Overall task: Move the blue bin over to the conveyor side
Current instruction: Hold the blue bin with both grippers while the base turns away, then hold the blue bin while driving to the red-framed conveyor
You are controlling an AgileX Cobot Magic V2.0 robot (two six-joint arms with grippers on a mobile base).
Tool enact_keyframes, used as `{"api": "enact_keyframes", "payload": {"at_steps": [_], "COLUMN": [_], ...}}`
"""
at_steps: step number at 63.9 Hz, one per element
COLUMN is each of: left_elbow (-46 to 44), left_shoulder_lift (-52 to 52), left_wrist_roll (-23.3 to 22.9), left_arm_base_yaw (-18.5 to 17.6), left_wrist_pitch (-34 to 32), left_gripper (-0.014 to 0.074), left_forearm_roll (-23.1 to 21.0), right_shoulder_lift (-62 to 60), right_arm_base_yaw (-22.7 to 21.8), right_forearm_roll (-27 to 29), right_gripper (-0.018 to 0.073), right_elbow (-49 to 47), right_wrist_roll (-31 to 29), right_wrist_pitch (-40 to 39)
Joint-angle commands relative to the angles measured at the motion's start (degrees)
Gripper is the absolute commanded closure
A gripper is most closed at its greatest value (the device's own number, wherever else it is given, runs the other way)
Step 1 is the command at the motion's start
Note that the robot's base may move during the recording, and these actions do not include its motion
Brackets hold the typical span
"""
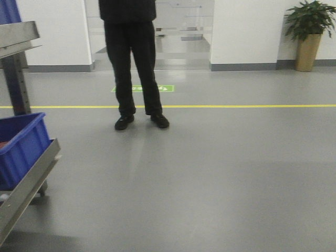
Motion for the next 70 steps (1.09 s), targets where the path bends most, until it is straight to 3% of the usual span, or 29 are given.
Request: {"api": "enact_keyframes", "payload": {"at_steps": [1,70], "left_elbow": [-1.0,-1.0], "left_shoulder_lift": [-1.2,-1.2], "left_wrist_roll": [0.6,0.6], "left_arm_base_yaw": [0.0,0.0], "left_wrist_pitch": [-4.8,-4.9], "left_gripper": [0.0615,0.0615], "left_forearm_roll": [3.0,3.0], "right_shoulder_lift": [-1.1,-1.1], "right_arm_base_yaw": [-0.3,-0.3], "right_forearm_roll": [-4.1,-4.1], "right_gripper": [0.0640,0.0640], "right_elbow": [-0.8,-0.8], "right_wrist_roll": [-1.0,-1.0], "right_wrist_pitch": [-5.1,-5.1]}}
